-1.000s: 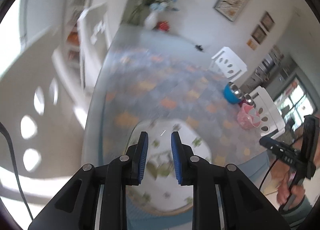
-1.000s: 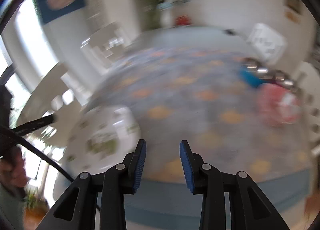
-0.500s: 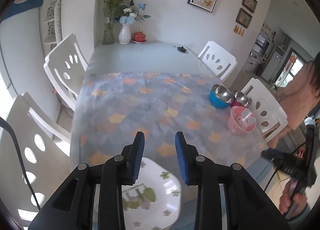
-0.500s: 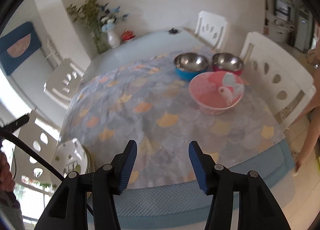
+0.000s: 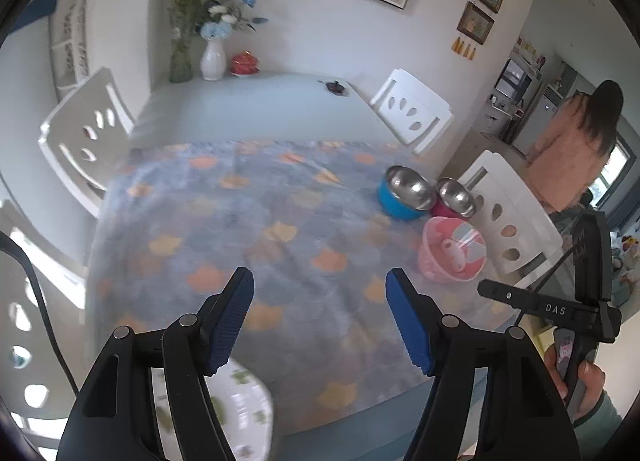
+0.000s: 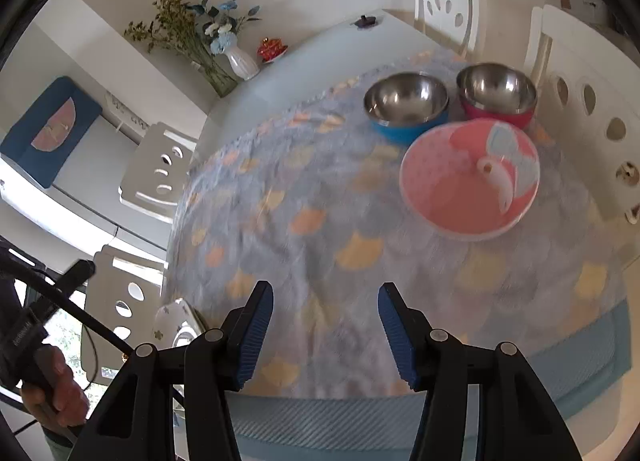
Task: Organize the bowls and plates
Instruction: 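Move the right gripper to the pink cartoon bowl and close on its rim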
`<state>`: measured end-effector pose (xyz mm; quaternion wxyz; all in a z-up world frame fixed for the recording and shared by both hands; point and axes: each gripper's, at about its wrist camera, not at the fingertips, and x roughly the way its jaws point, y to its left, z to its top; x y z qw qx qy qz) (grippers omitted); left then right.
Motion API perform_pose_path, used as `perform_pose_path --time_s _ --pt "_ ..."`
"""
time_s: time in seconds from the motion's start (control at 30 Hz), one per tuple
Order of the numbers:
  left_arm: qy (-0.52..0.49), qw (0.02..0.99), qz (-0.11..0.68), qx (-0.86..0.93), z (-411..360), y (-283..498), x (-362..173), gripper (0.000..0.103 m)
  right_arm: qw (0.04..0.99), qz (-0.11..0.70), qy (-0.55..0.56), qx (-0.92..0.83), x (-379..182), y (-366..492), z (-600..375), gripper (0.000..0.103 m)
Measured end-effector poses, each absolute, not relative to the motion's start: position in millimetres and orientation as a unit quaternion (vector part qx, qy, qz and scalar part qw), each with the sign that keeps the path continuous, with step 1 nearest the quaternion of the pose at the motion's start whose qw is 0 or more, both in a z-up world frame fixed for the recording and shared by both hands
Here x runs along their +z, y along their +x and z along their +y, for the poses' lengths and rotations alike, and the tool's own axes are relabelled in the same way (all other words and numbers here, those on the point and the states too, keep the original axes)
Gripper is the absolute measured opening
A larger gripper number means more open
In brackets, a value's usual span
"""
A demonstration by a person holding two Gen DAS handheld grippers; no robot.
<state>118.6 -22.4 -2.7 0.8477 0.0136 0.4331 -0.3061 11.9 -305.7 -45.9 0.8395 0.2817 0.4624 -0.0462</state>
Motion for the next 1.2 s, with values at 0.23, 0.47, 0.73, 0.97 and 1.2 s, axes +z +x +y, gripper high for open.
perform_pose_path --time_s 0.23,0.47,0.73,0.97,1.2 --pt "0.02 0.823 0.461 -0.332 -94 129 -24 0.067 0.836 0.46 0.291 -0.063 -46 11 -363 0.066" --pt "0.025 0.799 0.479 -0.361 -166 133 -51 0.067 0.818 0.467 0.317 -0.11 -66 5 -432 0.069" --pt "0.01 0.767 0.545 -0.339 -242 139 -114 0.067 0.794 0.502 0.314 -0.138 -102 21 -478 0.069" --pt "-0.002 0.753 0.571 -0.328 -278 145 -155 0.055 0.794 0.526 0.272 -0.137 -138 58 -493 0.069" --pt "0.003 0.735 0.588 -0.339 -296 151 -173 0.022 0.786 0.544 0.267 -0.122 -163 74 -499 0.035"
